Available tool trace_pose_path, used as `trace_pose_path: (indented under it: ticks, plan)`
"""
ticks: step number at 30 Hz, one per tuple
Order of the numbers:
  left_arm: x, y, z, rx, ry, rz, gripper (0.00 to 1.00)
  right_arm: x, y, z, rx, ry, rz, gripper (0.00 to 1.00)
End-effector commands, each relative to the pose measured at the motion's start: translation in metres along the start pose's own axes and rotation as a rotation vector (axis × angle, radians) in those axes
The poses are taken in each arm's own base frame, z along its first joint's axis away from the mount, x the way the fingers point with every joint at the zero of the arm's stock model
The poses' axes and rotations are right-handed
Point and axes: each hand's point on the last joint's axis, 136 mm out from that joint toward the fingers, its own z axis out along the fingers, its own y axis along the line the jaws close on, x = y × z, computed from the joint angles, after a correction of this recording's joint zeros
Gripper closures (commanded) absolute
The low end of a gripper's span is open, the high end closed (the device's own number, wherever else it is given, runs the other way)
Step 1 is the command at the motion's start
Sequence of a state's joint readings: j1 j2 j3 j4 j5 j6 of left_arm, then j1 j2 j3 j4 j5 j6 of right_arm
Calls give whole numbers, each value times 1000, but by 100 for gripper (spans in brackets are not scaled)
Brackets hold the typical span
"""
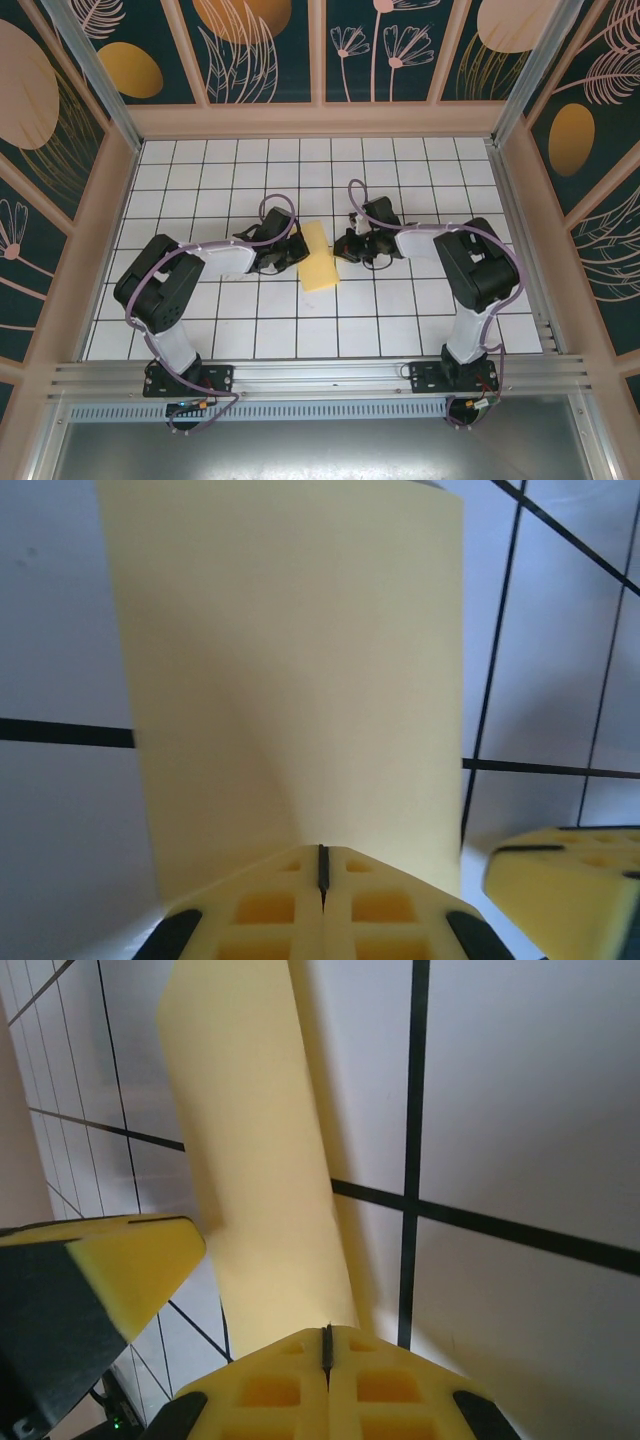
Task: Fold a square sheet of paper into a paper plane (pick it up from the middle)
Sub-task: Move the paper to the center of the table, then hold the square sheet of paper at the center of the table.
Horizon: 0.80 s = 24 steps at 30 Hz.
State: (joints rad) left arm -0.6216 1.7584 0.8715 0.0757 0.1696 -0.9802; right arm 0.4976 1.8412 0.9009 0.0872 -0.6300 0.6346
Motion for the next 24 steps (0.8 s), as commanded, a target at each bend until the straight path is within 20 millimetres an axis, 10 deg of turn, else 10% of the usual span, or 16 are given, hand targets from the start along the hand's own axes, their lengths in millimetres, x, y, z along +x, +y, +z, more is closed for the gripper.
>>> trace_pose_path:
  ticks: [1,24]
  plan:
    - [-8,-33,-5,119,0,61,100,-8,10,6,-31,-3,-2,100]
    - [-4,-45,36,142,117,93,100,-6,10,7,-34,2,18,100]
